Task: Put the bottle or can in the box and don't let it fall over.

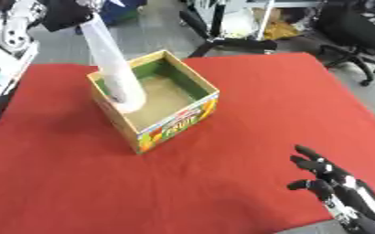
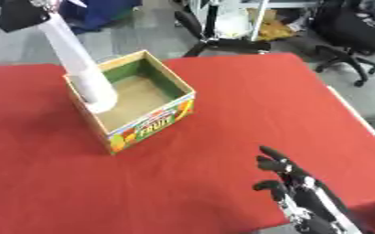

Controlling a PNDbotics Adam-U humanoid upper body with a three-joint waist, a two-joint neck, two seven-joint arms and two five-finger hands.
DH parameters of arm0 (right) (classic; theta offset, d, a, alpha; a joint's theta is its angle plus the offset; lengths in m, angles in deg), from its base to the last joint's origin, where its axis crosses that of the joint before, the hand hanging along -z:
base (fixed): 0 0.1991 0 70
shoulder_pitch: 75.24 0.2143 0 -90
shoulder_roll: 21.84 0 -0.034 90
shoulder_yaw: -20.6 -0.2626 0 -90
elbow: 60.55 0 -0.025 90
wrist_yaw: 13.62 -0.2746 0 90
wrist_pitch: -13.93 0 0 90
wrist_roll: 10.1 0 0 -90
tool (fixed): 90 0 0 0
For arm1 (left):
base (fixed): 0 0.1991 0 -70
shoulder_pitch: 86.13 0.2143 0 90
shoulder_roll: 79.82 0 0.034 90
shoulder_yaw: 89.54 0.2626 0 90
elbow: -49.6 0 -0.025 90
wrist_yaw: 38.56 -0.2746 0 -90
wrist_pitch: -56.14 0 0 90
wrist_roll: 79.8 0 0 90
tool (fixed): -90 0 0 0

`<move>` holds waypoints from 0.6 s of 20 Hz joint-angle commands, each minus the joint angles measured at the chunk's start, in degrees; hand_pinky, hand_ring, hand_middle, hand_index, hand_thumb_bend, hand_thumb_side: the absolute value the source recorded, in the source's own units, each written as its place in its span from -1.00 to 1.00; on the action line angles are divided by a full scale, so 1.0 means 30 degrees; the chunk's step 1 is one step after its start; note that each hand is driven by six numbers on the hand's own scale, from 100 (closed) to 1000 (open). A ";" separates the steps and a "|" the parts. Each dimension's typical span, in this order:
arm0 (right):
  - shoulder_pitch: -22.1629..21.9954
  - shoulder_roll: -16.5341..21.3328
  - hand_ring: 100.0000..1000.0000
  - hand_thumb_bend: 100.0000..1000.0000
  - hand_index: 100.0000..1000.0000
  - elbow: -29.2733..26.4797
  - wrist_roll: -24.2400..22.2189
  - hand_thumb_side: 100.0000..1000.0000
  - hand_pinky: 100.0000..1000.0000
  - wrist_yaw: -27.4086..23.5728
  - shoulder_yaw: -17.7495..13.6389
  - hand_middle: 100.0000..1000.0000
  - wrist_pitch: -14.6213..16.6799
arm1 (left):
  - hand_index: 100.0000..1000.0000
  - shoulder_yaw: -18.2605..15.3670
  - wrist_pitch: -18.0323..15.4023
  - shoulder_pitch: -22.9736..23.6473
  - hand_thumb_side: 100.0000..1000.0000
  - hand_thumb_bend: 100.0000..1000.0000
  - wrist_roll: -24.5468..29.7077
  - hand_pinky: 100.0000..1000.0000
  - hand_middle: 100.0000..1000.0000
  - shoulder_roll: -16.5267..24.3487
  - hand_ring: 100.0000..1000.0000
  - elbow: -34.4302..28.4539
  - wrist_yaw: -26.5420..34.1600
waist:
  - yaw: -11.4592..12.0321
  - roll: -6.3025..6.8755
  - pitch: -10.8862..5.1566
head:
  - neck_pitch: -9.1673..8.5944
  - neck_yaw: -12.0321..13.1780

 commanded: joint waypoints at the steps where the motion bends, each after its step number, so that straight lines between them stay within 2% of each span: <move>1: 0.0091 0.0163 1.00 -1.00 0.53 -0.0178 -0.0089 -0.13 0.34 -0.0149 0.0039 1.00 0.0023 | -0.10 0.0224 -0.0194 -0.0291 -0.12 -1.00 0.0089 -0.27 -0.71 -0.0084 -0.35 -0.0419 0.0073 | -0.0094 0.0037 -0.0170 | -0.0379 0.0000; 3: 0.0097 0.0145 1.00 -1.00 0.53 -0.0173 -0.0100 -0.13 0.34 -0.0153 0.0051 1.00 0.0011 | -0.09 0.0370 -0.0226 -0.0270 -0.13 -1.00 0.0137 -0.26 -0.71 -0.0285 -0.34 -0.0461 -0.0006 | -0.0141 0.0033 -0.0161 | -0.0458 0.0047; 4: 0.0112 0.0137 1.00 -1.00 0.53 -0.0172 -0.0112 -0.13 0.34 -0.0161 0.0065 1.00 0.0006 | -0.08 0.0429 -0.0240 -0.0251 -0.21 -1.00 0.0141 -0.25 -0.70 -0.0371 -0.33 -0.0458 -0.0081 | -0.0165 0.0035 -0.0158 | -0.0509 0.0075; 5: 0.0126 0.0131 1.00 -1.00 0.53 -0.0171 -0.0127 -0.13 0.34 -0.0172 0.0077 1.00 0.0000 | -0.07 0.0476 -0.0250 -0.0225 -0.14 -1.00 0.0140 -0.23 -0.68 -0.0441 -0.32 -0.0441 -0.0161 | -0.0186 0.0037 -0.0157 | -0.0543 0.0095; 8: 0.0151 0.0115 1.00 -1.00 0.53 -0.0155 -0.0147 -0.13 0.35 -0.0182 0.0077 1.00 -0.0025 | 0.00 0.0587 -0.0261 -0.0122 -0.18 -1.00 0.0159 -0.13 -0.61 -0.0584 -0.24 -0.0335 -0.0437 | -0.0234 0.0062 -0.0158 | -0.0587 0.0112; 12: 0.0189 0.0102 1.00 -1.00 0.53 -0.0144 -0.0184 -0.13 0.35 -0.0204 0.0099 1.00 -0.0052 | -0.01 0.0432 -0.0376 -0.0209 -0.09 -1.00 -0.0483 -0.14 -0.61 -0.0584 -0.26 -0.0453 -0.0577 | -0.0293 0.0094 -0.0169 | -0.0630 0.0137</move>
